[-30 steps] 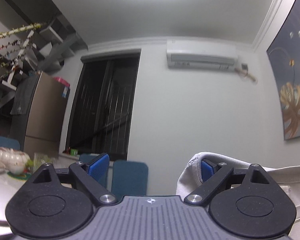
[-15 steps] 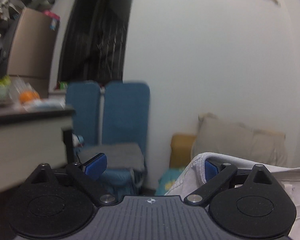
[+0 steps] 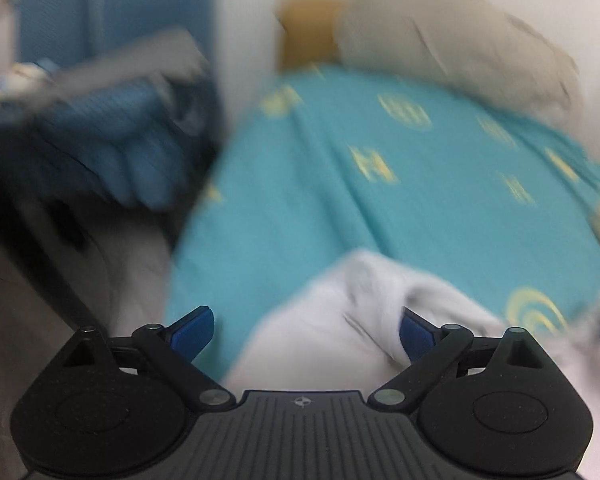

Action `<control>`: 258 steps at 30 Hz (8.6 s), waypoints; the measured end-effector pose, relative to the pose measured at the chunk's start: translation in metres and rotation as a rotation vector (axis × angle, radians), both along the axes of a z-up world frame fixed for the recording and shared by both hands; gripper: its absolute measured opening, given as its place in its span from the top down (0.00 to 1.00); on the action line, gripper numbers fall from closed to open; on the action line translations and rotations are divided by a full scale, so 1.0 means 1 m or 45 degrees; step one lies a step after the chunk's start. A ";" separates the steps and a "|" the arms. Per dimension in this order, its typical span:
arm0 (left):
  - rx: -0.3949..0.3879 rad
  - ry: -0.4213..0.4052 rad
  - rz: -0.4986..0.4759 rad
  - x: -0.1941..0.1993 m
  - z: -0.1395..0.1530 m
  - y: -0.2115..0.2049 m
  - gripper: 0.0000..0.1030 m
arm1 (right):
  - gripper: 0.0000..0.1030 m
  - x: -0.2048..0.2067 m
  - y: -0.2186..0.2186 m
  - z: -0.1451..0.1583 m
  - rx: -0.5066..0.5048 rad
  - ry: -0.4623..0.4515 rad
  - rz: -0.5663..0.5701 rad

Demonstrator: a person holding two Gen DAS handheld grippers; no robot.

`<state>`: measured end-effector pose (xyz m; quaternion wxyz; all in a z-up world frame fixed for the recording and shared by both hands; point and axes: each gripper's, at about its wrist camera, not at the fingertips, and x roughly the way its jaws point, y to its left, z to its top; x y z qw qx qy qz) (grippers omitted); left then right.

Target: Fold clothes

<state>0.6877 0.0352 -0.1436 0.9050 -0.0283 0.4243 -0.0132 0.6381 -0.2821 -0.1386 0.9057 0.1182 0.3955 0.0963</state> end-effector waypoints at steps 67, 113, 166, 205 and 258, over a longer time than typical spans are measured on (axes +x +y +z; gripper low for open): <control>-0.746 -0.226 0.534 -0.214 0.014 0.188 0.96 | 0.18 -0.342 0.010 0.032 0.294 -0.010 -0.365; 0.048 0.895 0.027 -0.455 0.045 0.156 0.93 | 0.18 -0.404 -0.006 0.082 0.064 -0.269 -0.450; -0.055 -0.365 -0.078 -0.488 0.091 -0.029 0.00 | 0.22 -0.374 -0.015 0.061 0.057 -0.340 -0.433; -0.052 -0.376 -0.230 -0.459 0.052 -0.054 0.00 | 0.71 -0.242 -0.070 -0.035 0.514 -0.019 -0.634; 0.171 -0.465 -0.264 -0.468 0.071 -0.056 0.07 | 0.10 -0.474 -0.012 0.153 0.232 -0.483 -0.409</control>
